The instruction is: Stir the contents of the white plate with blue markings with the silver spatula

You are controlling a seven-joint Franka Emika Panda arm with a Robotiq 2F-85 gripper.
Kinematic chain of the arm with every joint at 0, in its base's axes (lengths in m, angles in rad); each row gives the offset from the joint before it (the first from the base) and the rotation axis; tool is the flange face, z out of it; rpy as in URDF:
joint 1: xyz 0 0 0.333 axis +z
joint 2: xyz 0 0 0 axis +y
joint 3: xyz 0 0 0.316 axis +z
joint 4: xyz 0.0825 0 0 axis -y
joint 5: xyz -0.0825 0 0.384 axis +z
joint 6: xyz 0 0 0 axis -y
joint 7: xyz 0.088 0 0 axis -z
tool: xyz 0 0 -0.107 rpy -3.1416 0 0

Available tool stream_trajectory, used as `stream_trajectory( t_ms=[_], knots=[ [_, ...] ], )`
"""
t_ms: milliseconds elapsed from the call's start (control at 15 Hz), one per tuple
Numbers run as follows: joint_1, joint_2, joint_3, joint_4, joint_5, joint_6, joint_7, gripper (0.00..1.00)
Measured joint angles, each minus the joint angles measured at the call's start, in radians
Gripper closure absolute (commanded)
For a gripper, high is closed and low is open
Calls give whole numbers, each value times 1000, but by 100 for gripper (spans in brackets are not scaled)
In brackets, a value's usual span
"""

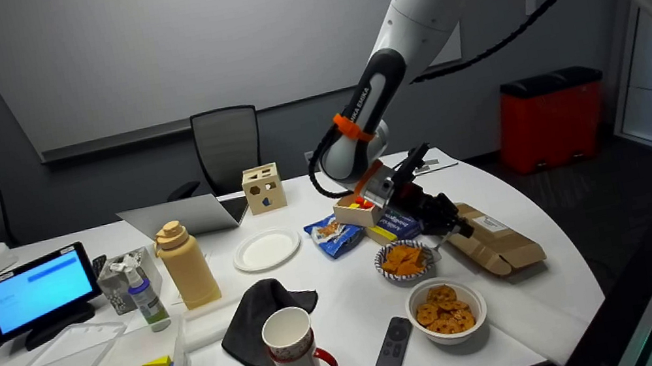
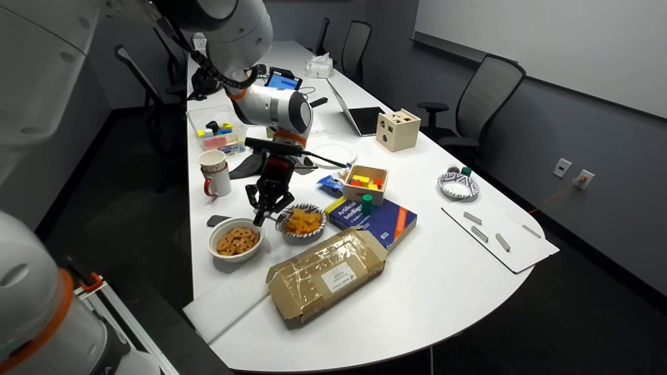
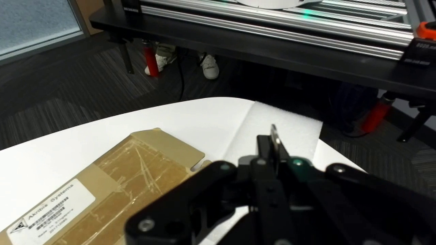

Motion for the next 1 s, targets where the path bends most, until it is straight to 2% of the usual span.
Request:
stream_trajectory(
  t_ms=[200,533,733,1000],
  knots=[
    [0,6,17,0,25,18,-3,99],
    [0,3,21,0,33,129,1,99],
    [2,2,11,0,8,180,12,99],
    [3,2,-8,-1,-42,183,22,99]
  ],
)
